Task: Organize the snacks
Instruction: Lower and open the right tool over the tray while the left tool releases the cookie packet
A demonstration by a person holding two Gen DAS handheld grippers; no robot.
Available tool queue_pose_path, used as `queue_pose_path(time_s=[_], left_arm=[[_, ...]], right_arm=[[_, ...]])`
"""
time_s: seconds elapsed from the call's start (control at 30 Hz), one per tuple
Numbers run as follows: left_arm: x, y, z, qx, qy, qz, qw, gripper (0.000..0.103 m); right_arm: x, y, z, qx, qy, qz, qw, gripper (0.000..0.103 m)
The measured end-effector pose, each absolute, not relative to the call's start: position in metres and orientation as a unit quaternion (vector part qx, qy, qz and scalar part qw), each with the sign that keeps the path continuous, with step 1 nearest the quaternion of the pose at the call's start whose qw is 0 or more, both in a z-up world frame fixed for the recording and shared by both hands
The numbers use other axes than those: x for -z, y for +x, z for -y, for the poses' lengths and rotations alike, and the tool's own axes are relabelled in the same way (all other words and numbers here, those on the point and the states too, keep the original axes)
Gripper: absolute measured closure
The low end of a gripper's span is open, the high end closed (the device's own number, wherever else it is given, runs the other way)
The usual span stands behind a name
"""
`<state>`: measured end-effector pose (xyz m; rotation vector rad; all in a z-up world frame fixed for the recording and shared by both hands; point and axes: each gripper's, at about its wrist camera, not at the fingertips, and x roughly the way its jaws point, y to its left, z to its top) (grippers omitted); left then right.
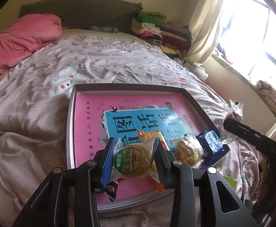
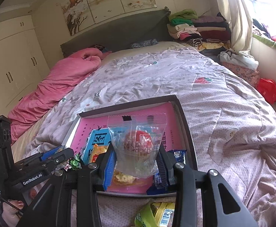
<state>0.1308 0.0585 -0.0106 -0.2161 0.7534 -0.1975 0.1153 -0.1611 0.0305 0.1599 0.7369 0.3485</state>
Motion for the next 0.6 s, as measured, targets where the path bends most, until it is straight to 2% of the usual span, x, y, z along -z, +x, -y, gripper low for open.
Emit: queue_pose_path(time_s=[0.6], left_arm=[[0.02,0.132,-0.04,0.125,-0.071,-0.378,0.915,0.062]], right_arm=[[-0.016,0.118,0.162,-0.16,0.069,-0.374,0.911,0.063]])
